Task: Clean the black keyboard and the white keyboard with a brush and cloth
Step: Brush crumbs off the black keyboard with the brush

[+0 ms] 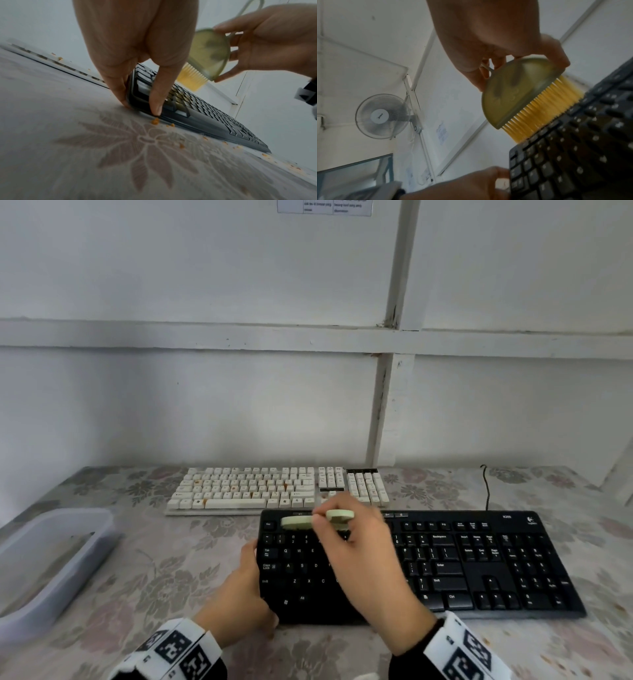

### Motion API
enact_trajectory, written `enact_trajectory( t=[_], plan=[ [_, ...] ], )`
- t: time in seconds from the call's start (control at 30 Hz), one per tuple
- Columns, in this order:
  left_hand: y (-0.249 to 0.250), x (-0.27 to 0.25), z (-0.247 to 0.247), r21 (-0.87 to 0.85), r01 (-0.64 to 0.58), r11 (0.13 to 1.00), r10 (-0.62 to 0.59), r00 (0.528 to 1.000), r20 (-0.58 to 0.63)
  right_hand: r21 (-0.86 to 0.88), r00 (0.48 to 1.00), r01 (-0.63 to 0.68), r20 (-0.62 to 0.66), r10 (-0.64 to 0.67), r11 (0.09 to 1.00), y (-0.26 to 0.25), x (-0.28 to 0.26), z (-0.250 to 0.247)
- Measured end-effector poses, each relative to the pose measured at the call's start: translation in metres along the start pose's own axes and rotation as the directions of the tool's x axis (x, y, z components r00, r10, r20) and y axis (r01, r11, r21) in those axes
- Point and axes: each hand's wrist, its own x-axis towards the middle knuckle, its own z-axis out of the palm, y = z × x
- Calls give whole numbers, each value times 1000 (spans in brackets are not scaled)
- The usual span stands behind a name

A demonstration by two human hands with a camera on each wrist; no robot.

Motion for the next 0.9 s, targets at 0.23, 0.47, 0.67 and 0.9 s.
enact_trajectory(
  t=[0.23, 0.47, 0.67, 0.9],
  plan=[
    [3, -2, -1, -20, 16, 1000, -16, 1000, 20, -99, 993, -39, -112, 28, 994, 26, 2, -26],
    [3, -4, 0, -48, 18, 999, -17, 1000, 19, 56, 995, -76, -64, 80, 996, 48, 0, -54],
    [4, -3, 1, -47, 16, 999, -16, 1000, 5, -23, 971, -95, -224, 87, 995, 73, 2, -93],
    [1, -1, 1, -83, 28, 996, -29, 1000, -3, 83, 992, -69, -103, 77, 994, 64, -1, -80]
  ],
)
